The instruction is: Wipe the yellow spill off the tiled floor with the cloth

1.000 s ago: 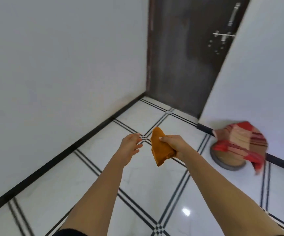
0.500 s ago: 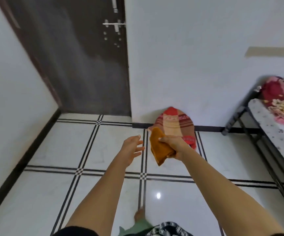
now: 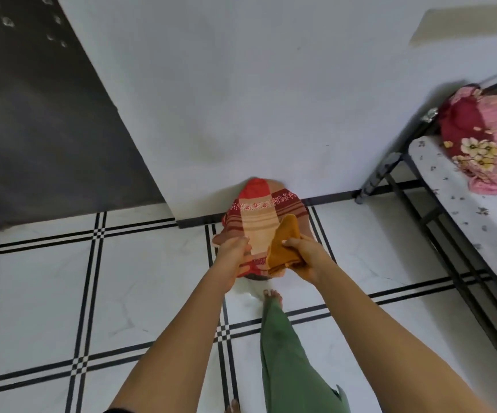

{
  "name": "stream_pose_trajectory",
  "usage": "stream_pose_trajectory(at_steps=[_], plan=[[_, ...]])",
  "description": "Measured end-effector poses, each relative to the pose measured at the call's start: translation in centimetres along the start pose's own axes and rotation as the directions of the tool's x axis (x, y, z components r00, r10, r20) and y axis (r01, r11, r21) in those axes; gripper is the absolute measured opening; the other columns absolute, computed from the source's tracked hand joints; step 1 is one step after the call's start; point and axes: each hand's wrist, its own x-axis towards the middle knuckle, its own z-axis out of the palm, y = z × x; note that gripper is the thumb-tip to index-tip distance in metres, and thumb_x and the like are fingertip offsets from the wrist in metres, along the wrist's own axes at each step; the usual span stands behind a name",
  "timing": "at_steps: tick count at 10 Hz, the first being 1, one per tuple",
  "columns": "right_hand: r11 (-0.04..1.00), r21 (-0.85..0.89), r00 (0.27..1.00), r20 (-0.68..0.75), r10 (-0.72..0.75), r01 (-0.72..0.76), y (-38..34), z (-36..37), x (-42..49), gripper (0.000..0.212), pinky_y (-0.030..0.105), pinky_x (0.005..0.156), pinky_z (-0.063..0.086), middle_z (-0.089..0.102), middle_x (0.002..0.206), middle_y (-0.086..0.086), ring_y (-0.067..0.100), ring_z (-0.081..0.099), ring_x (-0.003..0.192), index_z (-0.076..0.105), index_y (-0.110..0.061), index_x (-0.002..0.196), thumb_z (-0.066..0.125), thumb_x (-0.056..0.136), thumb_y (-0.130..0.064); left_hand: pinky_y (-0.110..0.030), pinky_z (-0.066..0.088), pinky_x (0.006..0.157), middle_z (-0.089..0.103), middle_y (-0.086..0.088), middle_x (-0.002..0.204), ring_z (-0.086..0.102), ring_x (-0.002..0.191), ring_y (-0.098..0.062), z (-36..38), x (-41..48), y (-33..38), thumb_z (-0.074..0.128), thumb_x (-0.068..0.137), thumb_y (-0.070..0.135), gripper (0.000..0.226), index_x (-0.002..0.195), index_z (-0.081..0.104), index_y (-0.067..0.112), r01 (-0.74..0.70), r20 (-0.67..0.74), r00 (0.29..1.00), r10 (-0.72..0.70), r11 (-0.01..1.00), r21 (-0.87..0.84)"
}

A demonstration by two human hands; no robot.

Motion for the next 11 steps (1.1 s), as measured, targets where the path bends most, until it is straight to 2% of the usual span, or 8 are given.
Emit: stream_pose_trajectory(at_steps=[1,3,4,5,7,9,10,11], plan=[[0.997,-0.014,0.996,-0.054,0.075,-0.076,-2.0,0.4,7.2,0.044,0.034,0.057,0.051,0.059,0.109,0.017,0.031,0.059,0.091,0.048,-0.010,0.125,0.060,0.083,0.000,-0.038,0.046,0.088,0.055,-0.007,0.121,0.055,0.107,-0.025,1.2,7.3,1.6,0.044,0.097,0.030,0.024,0.117,0.045,0.016,0.087,-0.024,0.996,-0.087,0.996,0.000],[0.981,-0.057,0.981,-0.078,0.179,-0.184,-5.8,0.7,22.3,0.048,0.037,0.068,0.055,0.061,0.115,0.015,0.032,0.061,0.098,0.050,-0.012,0.127,0.064,0.082,-0.008,-0.043,0.048,0.092,0.060,-0.004,0.115,0.060,0.101,-0.023,3.8,22.0,4.1,0.047,0.095,0.033,0.029,0.120,0.051,0.017,0.215,-0.063,0.974,-0.217,0.976,-0.046],[0.977,-0.066,0.978,-0.056,0.201,-0.205,-5.6,0.5,29.1,0.054,0.043,0.084,0.054,0.059,0.118,0.015,0.034,0.059,0.103,0.047,-0.010,0.130,0.067,0.080,-0.010,-0.037,0.051,0.081,0.064,-0.002,0.107,0.061,0.095,-0.020,4.7,28.2,4.2,0.046,0.096,0.032,0.024,0.116,0.052,0.020,0.242,-0.088,0.964,-0.249,0.966,-0.085],[0.977,-0.043,0.978,-0.029,0.207,-0.208,-3.7,0.2,34.8,0.052,0.044,0.085,0.053,0.058,0.119,0.018,0.035,0.059,0.105,0.047,-0.008,0.130,0.065,0.081,-0.008,-0.032,0.051,0.071,0.064,0.000,0.100,0.062,0.093,-0.019,5.2,33.3,2.5,0.043,0.097,0.029,0.021,0.113,0.053,0.019,0.265,-0.087,0.957,-0.278,0.955,-0.135],[0.953,-0.097,0.956,-0.084,0.281,-0.289,2.5,-1.2,42.8,0.023,0.033,0.070,0.054,0.064,0.100,0.010,0.024,0.062,0.087,0.058,-0.013,0.107,0.065,0.084,-0.012,-0.041,0.048,0.091,0.067,-0.004,0.103,0.062,0.098,-0.023,5.3,40.7,-4.1,0.046,0.092,0.031,0.020,0.100,0.060,0.019,0.320,-0.161,0.928,-0.335,0.940,-0.117],[0.896,-0.169,0.903,-0.210,0.375,-0.411,4.0,-2.8,38.7,0.028,0.044,0.099,0.046,0.062,0.111,0.009,0.026,0.058,0.103,0.059,-0.009,0.111,0.066,0.085,-0.018,-0.035,0.041,0.083,0.055,-0.003,0.104,0.051,0.096,-0.019,4.7,36.0,-6.2,0.046,0.092,0.031,0.014,0.094,0.054,0.020,0.366,-0.199,0.900,-0.389,0.920,-0.142],[0.905,-0.189,0.912,-0.235,0.336,-0.382,2.4,-2.0,33.7,0.019,0.039,0.086,0.052,0.064,0.102,0.014,0.024,0.062,0.091,0.059,-0.005,0.101,0.066,0.084,-0.013,-0.033,0.047,0.077,0.059,-0.007,0.100,0.056,0.091,-0.020,3.6,30.2,-4.4,0.045,0.093,0.030,0.017,0.098,0.055,0.017,0.328,-0.196,0.908,-0.371,0.918,-0.222],[0.920,-0.207,0.937,-0.180,0.298,-0.333,1.2,0.4,27.1,0.019,0.036,0.074,0.053,0.063,0.104,0.014,0.023,0.060,0.091,0.058,-0.005,0.103,0.063,0.086,-0.009,-0.024,0.046,0.055,0.055,0.002,0.083,0.052,0.072,-0.011,1.0,22.8,-2.5,0.041,0.096,0.023,0.015,0.100,0.054,0.015,0.204,-0.268,0.920,-0.286,0.933,-0.295]])
